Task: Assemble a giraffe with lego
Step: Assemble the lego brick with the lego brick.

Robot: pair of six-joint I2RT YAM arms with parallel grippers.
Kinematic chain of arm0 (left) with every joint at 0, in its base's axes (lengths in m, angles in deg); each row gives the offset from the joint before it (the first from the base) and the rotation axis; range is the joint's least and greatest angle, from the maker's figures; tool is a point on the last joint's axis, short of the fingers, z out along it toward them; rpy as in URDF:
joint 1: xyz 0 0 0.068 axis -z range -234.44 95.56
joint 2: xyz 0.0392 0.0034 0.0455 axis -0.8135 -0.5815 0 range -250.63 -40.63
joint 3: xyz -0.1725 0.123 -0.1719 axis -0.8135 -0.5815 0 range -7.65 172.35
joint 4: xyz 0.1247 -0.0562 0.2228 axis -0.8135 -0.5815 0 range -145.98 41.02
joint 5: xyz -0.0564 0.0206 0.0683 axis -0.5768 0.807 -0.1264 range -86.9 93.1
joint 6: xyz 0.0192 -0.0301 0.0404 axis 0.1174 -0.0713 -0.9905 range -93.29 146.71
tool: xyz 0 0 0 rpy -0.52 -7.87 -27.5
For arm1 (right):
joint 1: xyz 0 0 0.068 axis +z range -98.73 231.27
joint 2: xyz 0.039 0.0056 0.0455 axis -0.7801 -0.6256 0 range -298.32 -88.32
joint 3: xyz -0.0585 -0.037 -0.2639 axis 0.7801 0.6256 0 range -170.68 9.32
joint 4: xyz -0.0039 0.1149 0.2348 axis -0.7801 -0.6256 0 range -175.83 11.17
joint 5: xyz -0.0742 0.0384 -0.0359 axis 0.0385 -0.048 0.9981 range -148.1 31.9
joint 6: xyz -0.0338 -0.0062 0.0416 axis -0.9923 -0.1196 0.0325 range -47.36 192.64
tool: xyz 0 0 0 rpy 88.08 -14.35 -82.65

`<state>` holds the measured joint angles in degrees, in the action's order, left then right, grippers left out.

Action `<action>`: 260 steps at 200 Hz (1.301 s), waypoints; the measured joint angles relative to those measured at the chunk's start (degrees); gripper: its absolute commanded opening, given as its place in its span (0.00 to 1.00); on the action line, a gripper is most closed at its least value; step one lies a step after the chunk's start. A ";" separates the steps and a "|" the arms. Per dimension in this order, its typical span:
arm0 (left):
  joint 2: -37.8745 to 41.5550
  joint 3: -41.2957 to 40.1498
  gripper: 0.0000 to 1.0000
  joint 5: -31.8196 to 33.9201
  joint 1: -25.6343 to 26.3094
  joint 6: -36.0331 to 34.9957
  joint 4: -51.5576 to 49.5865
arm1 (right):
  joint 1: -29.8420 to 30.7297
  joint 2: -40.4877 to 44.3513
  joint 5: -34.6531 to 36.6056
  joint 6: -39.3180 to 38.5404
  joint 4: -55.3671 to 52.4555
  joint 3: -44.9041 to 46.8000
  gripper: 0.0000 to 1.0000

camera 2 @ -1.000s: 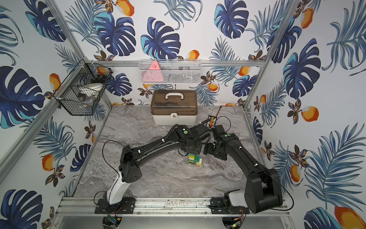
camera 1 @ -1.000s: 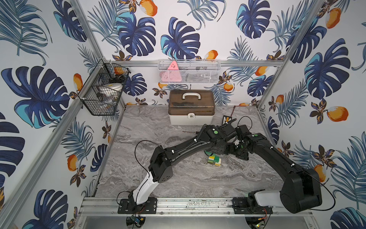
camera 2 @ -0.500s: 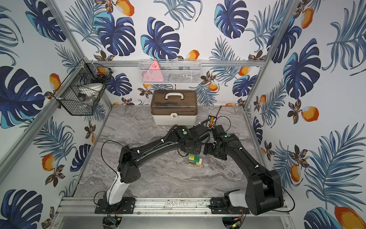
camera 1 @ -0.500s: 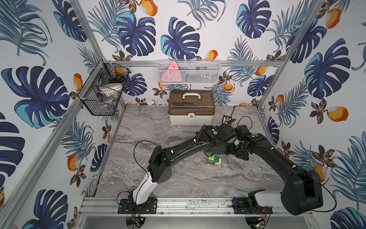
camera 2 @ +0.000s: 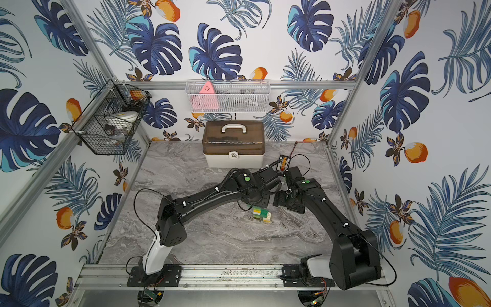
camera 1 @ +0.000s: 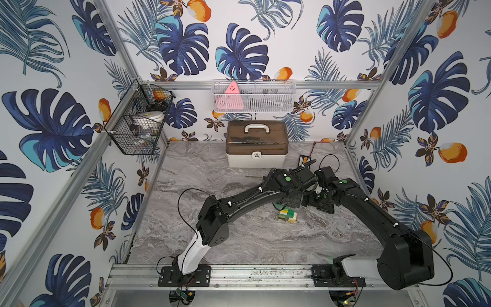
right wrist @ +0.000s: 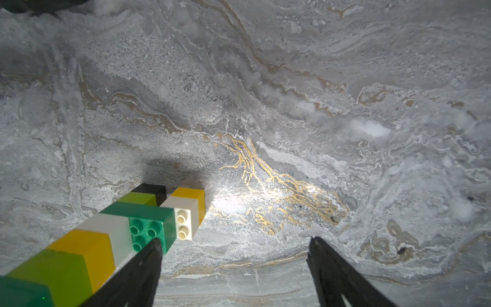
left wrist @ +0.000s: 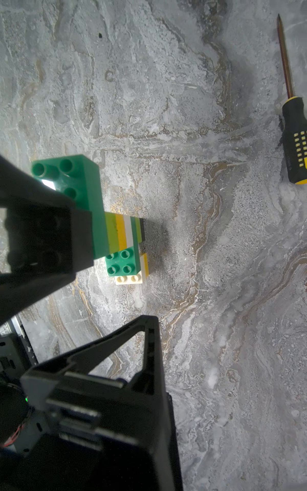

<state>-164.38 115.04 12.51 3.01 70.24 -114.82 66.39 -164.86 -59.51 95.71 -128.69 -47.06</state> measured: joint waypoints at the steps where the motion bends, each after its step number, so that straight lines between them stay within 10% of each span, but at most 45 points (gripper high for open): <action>1: -0.02 0.02 0.03 0.00 0.00 0.00 -0.02 | 0.00 0.00 0.00 0.00 0.00 0.00 0.89; 260: 0.00 -1.14 0.03 0.87 0.02 -0.44 -0.55 | 0.00 0.31 -0.81 0.00 0.07 -0.76 0.88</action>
<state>-164.38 113.91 13.38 3.03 69.80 -115.37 66.39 -164.55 -60.32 95.71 -128.63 -47.82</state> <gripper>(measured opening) 0.347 0.882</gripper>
